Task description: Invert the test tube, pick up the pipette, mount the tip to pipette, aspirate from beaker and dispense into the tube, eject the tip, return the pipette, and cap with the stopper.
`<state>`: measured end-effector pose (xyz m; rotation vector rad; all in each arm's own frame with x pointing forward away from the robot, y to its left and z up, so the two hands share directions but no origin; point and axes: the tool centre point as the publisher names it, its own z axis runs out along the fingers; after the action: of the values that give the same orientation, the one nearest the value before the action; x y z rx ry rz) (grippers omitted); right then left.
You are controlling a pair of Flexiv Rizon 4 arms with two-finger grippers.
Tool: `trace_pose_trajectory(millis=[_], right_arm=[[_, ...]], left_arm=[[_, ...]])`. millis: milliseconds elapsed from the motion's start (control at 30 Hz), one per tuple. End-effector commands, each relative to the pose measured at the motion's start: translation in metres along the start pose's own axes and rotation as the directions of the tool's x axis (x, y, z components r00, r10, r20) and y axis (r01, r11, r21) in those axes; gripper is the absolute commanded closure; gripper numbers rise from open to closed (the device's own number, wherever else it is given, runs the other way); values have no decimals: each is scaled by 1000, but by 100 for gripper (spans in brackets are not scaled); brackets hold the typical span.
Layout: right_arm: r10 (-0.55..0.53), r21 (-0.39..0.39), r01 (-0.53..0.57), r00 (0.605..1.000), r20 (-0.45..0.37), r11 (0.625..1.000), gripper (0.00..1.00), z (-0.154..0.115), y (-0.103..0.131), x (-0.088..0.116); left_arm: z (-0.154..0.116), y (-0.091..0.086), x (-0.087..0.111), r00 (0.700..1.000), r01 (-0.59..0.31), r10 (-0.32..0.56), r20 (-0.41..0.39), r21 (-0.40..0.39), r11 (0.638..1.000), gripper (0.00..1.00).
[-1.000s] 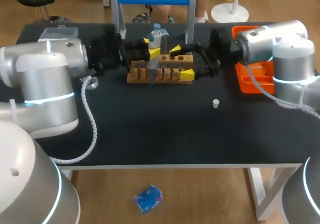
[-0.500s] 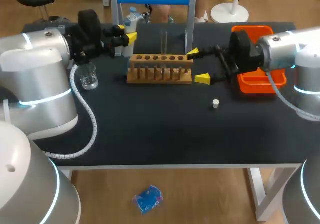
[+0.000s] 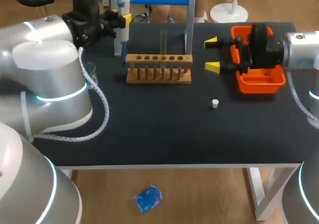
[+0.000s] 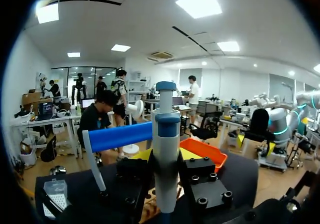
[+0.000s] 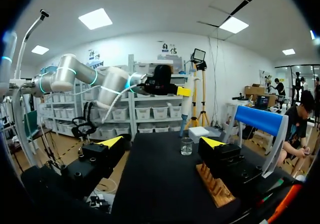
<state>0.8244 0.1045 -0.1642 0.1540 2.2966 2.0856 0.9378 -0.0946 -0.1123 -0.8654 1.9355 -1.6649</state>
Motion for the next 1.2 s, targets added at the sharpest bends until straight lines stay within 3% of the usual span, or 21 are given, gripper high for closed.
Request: trace_pose_trajectory(millis=[33,400,433,633,767,967,1200], right_arm=[[0,5,0,993,120,1000,0,-1,2,6],[0,5,0,993,120,1000,0,-1,2,6],[0,5,0,993,120,1000,0,-1,2,6],[26,119,-59,964,265,991,0,4,3,-26],[26,154,-80,946,322,985,0,5,6,-40],[32,174,-96,939,342,980,0,10,6,-60],[50,189,-113,950,309,975,0,21,4,-85]], left_arm=[[7,5,3,990,-2,-1,138,19,1000,100],[7,5,3,990,-2,-1,138,19,1000,100],[14,7,-2,980,-20,24,199,-23,1000,100],[36,8,-27,965,68,-46,260,-76,995,100],[45,16,-41,953,94,-59,297,-105,990,100],[54,23,-54,947,101,-49,316,-149,984,100],[62,26,-61,950,107,-51,307,-171,979,100]])
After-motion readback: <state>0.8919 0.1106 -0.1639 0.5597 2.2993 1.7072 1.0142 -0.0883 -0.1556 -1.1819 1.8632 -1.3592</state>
